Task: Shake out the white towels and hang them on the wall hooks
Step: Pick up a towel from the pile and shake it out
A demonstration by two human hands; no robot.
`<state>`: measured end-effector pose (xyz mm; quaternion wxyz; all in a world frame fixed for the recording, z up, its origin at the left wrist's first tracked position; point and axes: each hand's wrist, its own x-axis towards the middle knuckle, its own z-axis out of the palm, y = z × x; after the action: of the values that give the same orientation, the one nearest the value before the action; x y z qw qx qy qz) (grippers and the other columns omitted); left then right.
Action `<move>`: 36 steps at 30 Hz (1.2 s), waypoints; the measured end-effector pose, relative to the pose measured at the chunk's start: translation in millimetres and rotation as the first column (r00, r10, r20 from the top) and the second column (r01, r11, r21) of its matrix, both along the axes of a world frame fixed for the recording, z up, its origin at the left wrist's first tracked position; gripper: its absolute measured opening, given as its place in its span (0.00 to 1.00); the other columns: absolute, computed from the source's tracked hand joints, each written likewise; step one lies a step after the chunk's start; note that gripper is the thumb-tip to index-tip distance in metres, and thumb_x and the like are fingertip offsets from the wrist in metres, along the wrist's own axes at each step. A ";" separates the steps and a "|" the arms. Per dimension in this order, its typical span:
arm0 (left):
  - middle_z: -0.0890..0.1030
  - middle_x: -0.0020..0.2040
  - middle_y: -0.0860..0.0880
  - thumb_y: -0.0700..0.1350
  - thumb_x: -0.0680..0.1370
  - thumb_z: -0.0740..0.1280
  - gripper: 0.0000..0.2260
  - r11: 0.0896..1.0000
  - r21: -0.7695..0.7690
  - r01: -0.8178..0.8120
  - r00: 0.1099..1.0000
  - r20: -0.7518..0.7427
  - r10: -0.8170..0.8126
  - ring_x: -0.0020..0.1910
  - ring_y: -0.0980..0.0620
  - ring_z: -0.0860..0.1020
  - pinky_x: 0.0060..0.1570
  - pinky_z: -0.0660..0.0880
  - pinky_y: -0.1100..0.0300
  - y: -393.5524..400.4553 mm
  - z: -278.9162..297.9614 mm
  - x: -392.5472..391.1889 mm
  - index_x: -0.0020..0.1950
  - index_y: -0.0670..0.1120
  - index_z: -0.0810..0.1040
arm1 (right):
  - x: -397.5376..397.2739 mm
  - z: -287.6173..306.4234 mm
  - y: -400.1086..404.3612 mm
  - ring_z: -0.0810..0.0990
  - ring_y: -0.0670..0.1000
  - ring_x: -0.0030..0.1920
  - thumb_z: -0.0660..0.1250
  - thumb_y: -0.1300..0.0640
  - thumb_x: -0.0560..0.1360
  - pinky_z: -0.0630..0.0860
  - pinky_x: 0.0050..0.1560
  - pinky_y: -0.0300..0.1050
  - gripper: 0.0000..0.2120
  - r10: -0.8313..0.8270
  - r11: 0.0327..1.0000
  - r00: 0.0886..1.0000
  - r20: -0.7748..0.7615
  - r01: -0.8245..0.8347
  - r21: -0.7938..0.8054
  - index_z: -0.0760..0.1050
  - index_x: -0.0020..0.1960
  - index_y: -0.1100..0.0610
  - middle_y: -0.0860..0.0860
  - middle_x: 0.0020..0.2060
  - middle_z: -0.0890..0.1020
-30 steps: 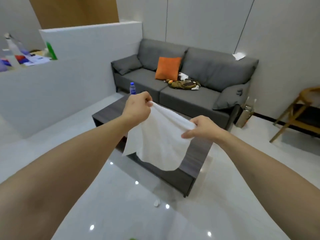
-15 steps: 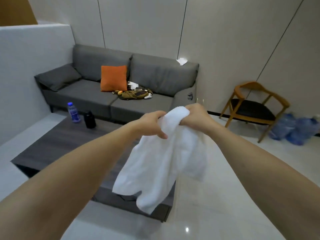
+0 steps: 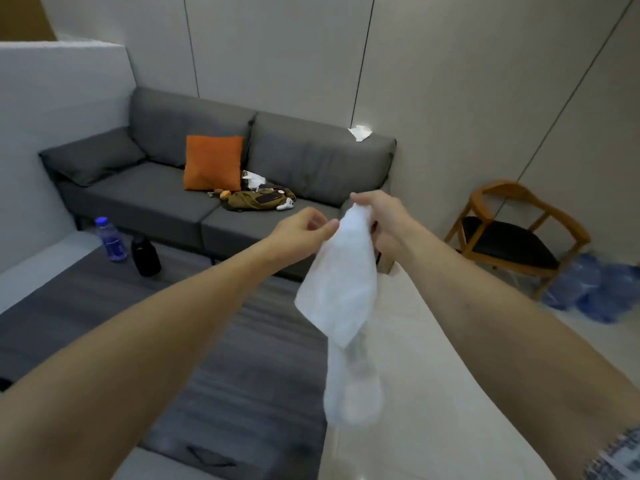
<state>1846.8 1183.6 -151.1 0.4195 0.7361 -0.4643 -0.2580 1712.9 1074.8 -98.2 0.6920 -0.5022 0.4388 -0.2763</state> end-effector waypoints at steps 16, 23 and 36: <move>0.79 0.48 0.46 0.51 0.80 0.59 0.09 0.691 -0.061 -0.721 0.693 -0.040 0.720 0.41 0.50 0.76 0.35 0.71 0.58 -116.0 32.5 50.6 0.41 0.52 0.74 | 56.2 5.0 -205.0 0.75 0.48 0.27 0.72 0.59 0.76 0.68 0.23 0.37 0.16 0.313 0.942 0.942 0.122 -0.291 -0.166 0.72 0.61 0.55 0.56 0.44 0.79; 0.65 0.59 0.53 0.76 0.45 0.74 0.58 0.756 0.295 -0.584 0.797 0.385 0.466 0.55 0.51 0.70 0.50 0.73 0.53 -101.7 35.5 101.3 0.69 0.61 0.53 | 115.5 23.9 -219.3 0.83 0.54 0.44 0.68 0.81 0.63 0.82 0.50 0.49 0.20 0.674 0.735 0.723 0.149 -0.638 -0.229 0.81 0.52 0.67 0.58 0.44 0.81; 0.78 0.48 0.39 0.45 0.79 0.60 0.08 0.412 -0.242 -0.878 0.166 0.654 0.738 0.43 0.35 0.77 0.39 0.67 0.51 -24.2 26.2 257.6 0.56 0.43 0.68 | 343.0 7.7 -162.4 0.84 0.51 0.38 0.64 0.64 0.76 0.84 0.43 0.48 0.08 0.709 0.490 0.680 -0.184 -0.664 -0.565 0.79 0.39 0.58 0.54 0.39 0.83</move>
<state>2104.4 1159.4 -125.0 0.2152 0.9397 -0.0867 0.2512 2055.9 912.5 -90.4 0.5668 -0.8126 0.0674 -0.1175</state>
